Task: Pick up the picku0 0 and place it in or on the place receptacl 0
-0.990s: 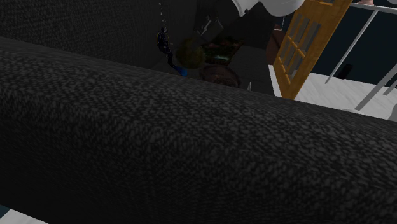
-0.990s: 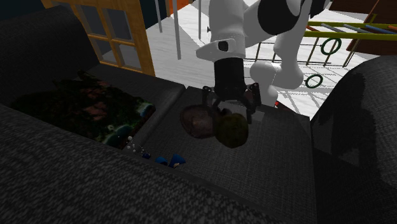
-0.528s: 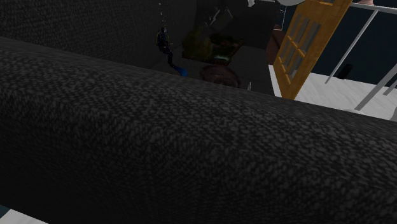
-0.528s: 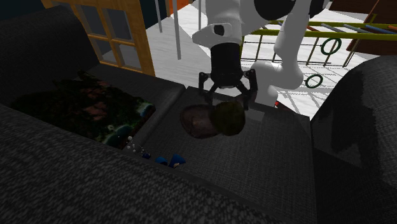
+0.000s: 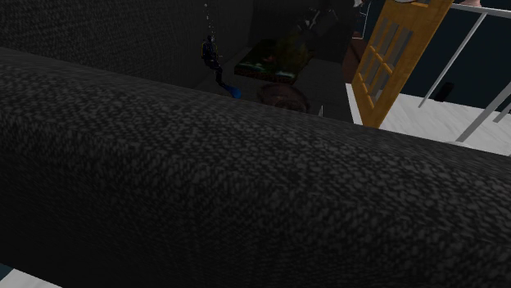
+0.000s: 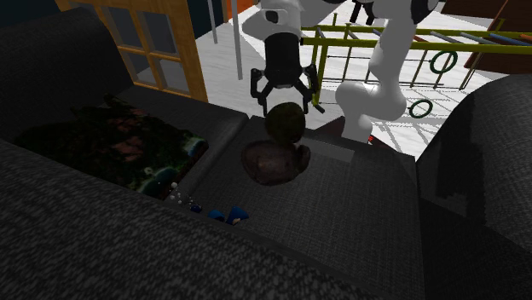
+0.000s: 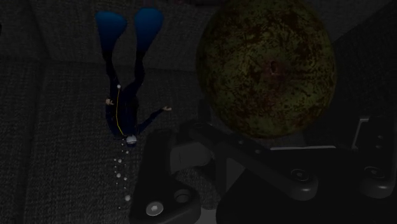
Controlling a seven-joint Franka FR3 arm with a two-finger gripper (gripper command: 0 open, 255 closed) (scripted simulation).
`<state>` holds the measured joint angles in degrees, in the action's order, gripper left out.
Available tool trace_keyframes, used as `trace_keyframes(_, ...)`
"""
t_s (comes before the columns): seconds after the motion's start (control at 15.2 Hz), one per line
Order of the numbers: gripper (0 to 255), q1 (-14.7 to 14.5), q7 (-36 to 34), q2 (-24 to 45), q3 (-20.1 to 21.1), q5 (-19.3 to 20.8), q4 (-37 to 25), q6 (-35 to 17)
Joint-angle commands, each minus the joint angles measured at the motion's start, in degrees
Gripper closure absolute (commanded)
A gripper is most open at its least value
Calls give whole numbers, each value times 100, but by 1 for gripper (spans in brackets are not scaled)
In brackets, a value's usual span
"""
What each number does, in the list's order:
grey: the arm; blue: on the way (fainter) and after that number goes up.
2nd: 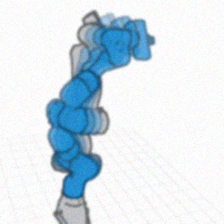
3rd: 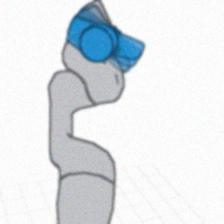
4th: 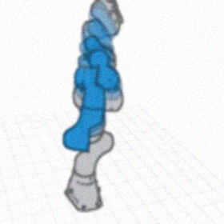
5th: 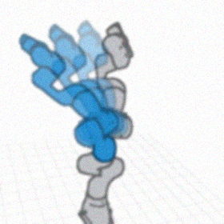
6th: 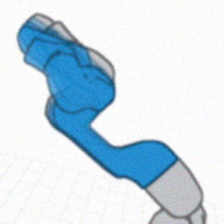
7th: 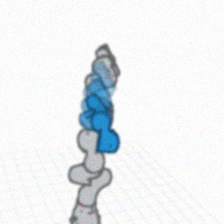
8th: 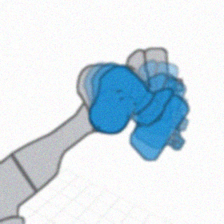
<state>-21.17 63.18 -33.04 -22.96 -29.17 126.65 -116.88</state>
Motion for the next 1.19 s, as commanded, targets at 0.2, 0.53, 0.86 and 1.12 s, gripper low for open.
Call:
trace_keyframes(0.2,255,210,404,-176,-542,232,-139,593)
trace_keyframes(0.53,255,231,606,-222,-579,197,248,306)
trace_keyframes(0.86,255,239,822,-241,-631,147,610,20)
trace_keyframes(1.12,255,233,1004,-235,-685,96,881,-209)
